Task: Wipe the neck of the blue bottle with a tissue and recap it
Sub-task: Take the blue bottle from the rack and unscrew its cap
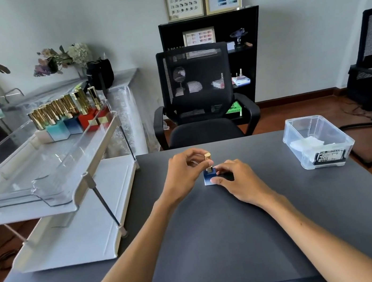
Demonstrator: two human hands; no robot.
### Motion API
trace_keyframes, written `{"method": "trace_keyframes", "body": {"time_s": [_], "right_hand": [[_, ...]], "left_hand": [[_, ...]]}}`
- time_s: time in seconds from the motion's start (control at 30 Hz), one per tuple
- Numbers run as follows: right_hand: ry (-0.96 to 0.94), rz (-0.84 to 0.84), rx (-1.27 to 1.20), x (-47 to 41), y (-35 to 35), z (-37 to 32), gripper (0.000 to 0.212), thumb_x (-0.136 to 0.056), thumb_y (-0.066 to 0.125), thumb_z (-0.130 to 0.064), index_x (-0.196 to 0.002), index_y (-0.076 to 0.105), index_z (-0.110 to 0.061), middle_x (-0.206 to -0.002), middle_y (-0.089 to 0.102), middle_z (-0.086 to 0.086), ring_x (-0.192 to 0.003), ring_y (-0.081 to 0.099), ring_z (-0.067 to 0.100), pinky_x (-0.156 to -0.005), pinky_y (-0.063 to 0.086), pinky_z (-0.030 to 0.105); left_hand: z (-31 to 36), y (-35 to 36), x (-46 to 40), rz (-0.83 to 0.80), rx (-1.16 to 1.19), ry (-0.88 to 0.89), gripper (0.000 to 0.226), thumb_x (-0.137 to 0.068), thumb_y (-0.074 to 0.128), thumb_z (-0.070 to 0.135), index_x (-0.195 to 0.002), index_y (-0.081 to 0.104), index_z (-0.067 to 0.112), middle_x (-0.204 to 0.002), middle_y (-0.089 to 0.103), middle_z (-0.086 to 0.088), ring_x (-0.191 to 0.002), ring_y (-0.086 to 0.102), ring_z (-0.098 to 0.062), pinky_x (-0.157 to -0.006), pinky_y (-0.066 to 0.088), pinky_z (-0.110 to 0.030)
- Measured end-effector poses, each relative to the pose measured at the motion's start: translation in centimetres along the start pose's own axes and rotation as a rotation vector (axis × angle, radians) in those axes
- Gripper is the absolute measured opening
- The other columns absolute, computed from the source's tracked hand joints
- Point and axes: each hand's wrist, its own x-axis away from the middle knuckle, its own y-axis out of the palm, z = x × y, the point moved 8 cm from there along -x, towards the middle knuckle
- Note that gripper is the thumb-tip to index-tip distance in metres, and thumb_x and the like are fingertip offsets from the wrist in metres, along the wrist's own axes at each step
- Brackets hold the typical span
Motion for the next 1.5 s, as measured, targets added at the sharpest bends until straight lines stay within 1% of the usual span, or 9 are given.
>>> {"method": "trace_keyframes", "body": {"time_s": [0.1,0.27,0.63,0.73,0.87,1.0,1.13,1.37,1.5], "right_hand": [[-0.009,0.006,0.007,0.0,0.1,0.0,0.032,-0.091,0.064,-0.047,-0.118,0.069,-0.029,-0.099,0.065,-0.013,-0.100,0.054,0.009,-0.091,0.049,0.037],[-0.017,0.003,-0.017,-0.1,0.1,0.2,0.033,-0.089,0.063,-0.051,-0.115,0.069,-0.031,-0.097,0.064,-0.015,-0.100,0.054,0.009,-0.090,0.049,0.038],[0.002,0.003,-0.013,0.2,-0.1,0.2,0.035,-0.091,0.064,-0.049,-0.117,0.067,-0.026,-0.103,0.064,-0.012,-0.107,0.054,0.012,-0.095,0.047,0.037],[0.004,0.004,-0.015,0.2,-0.2,0.3,0.033,-0.091,0.064,-0.048,-0.115,0.068,-0.026,-0.102,0.065,-0.011,-0.106,0.054,0.013,-0.095,0.048,0.038],[0.011,-0.011,-0.020,0.1,0.0,0.3,0.034,-0.091,0.063,-0.049,-0.119,0.066,-0.031,-0.103,0.064,-0.014,-0.107,0.053,0.010,-0.097,0.048,0.038],[0.023,-0.007,-0.025,0.1,0.0,0.3,0.036,-0.091,0.064,-0.049,-0.121,0.067,-0.029,-0.105,0.064,-0.012,-0.107,0.054,0.010,-0.096,0.049,0.038],[0.035,-0.002,-0.061,0.3,-0.2,0.3,0.035,-0.089,0.066,-0.050,-0.117,0.068,-0.029,-0.102,0.064,-0.013,-0.104,0.056,0.009,-0.095,0.050,0.036],[0.036,0.013,-0.067,0.2,-0.4,0.3,0.035,-0.087,0.069,-0.048,-0.115,0.070,-0.027,-0.101,0.066,-0.013,-0.103,0.057,0.008,-0.092,0.050,0.032],[0.027,0.010,-0.052,0.2,-0.4,0.2,0.034,-0.087,0.069,-0.049,-0.113,0.071,-0.028,-0.098,0.066,-0.014,-0.101,0.057,0.006,-0.089,0.050,0.029]], "left_hand": [[0.3,0.1,-0.2,0.011,-0.014,0.027,0.019,-0.080,0.082,0.027,-0.094,0.069,0.024,-0.083,0.074,0.012,-0.082,0.070,-0.003,-0.073,0.052,-0.014],[0.3,0.4,0.7,-0.088,-0.024,0.076,0.045,-0.094,0.068,0.019,-0.137,0.058,0.025,-0.123,0.069,0.008,-0.115,0.063,-0.002,-0.097,0.049,-0.017],[1.0,0.8,0.2,0.008,-0.070,0.096,0.034,-0.083,0.080,0.026,-0.116,0.072,0.023,-0.086,0.068,0.010,-0.082,0.064,-0.005,-0.076,0.048,-0.016],[1.2,0.8,0.3,0.014,-0.078,0.080,0.036,-0.085,0.078,0.032,-0.119,0.070,0.024,-0.102,0.071,0.013,-0.094,0.064,0.000,-0.082,0.051,-0.018],[0.8,0.3,1.1,-0.041,0.073,0.067,0.040,-0.095,0.066,0.012,-0.134,0.060,0.018,-0.119,0.072,0.006,-0.114,0.065,-0.004,-0.096,0.051,-0.021],[1.0,-0.4,0.9,0.010,0.006,0.051,0.036,-0.091,0.069,0.008,-0.125,0.067,0.020,-0.103,0.073,0.006,-0.099,0.068,-0.006,-0.086,0.053,-0.023],[2.1,0.7,-0.2,-0.090,-0.147,0.084,0.029,-0.092,0.070,0.017,-0.121,0.069,0.015,-0.100,0.066,0.002,-0.090,0.062,-0.009,-0.077,0.045,-0.012],[2.5,0.3,-1.0,-0.075,-0.179,0.049,0.024,-0.079,0.082,0.032,-0.086,0.066,0.015,-0.080,0.068,0.004,-0.077,0.061,-0.009,-0.064,0.042,-0.009],[2.4,0.5,-0.7,-0.172,-0.209,0.035,0.030,-0.077,0.084,0.031,-0.092,0.062,0.017,-0.085,0.067,0.007,-0.080,0.061,-0.009,-0.063,0.044,-0.010]]}}
